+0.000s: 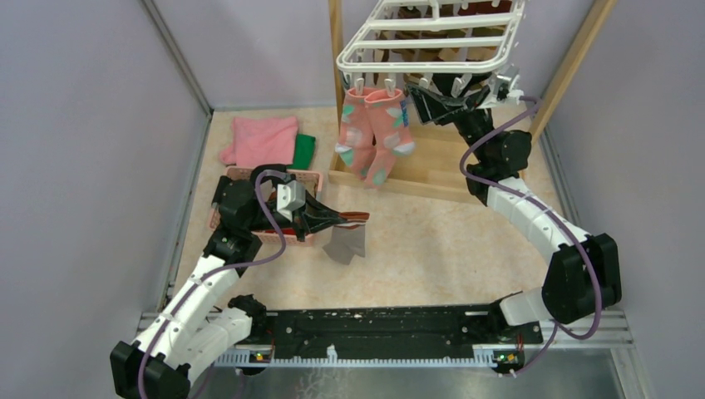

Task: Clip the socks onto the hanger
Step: Open the clamp at the hanger.

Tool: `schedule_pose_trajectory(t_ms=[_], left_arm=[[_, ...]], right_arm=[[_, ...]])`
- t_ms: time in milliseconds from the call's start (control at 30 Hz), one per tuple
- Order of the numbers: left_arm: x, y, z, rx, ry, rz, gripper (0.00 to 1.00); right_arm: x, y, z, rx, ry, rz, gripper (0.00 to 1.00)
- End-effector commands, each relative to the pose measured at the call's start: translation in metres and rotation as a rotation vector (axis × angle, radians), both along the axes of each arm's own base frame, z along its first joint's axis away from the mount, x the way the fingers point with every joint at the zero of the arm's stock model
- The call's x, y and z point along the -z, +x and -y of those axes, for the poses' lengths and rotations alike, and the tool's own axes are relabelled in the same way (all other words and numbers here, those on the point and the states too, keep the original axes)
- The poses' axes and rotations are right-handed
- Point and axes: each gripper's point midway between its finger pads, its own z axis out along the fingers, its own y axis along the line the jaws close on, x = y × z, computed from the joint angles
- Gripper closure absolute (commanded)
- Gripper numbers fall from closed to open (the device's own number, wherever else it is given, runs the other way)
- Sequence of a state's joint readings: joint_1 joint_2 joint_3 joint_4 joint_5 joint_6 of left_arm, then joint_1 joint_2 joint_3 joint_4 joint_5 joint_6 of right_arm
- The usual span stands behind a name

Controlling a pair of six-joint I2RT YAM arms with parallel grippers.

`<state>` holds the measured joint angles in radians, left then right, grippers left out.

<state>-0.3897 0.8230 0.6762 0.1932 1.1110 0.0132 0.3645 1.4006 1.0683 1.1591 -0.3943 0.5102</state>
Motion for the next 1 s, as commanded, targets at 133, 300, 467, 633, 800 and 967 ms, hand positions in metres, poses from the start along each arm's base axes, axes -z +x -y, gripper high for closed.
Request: schedule_pose_trajectory(t_ms=[133,300,467,633,800,967], left_arm=[[-0.006,-0.002,0.000,0.024,-0.018,0.045,0.99],[-0.006,-0.003,0.000,0.027,-0.019,0.045,1.00],[-0.007,-0.003,-0.001,0.026,-0.020,0.046,0.99],[-0.007,-0.003,-0.001,0.028,-0.020,0.046,0.99],[-0.006,-0.002,0.000,0.032,-0.021,0.047,0.99],[-0.007,-0.002,0.000,0.035,-0.021,0.049,0.99]], right_arm=[[-0.029,-0.025,0.004,-0.005,0.016,0.097,0.33],[-0.029,-0.026,0.007,0.003,0.028,0.099,0.27],[-0.030,-0.027,0.010,0.015,0.036,0.097,0.28],[-0.028,-0.026,0.015,0.027,0.036,0.091,0.29],[-0.026,-0.025,0.021,0.042,0.031,0.086,0.32],[-0.026,-0.024,0.021,0.039,0.020,0.090,0.36]])
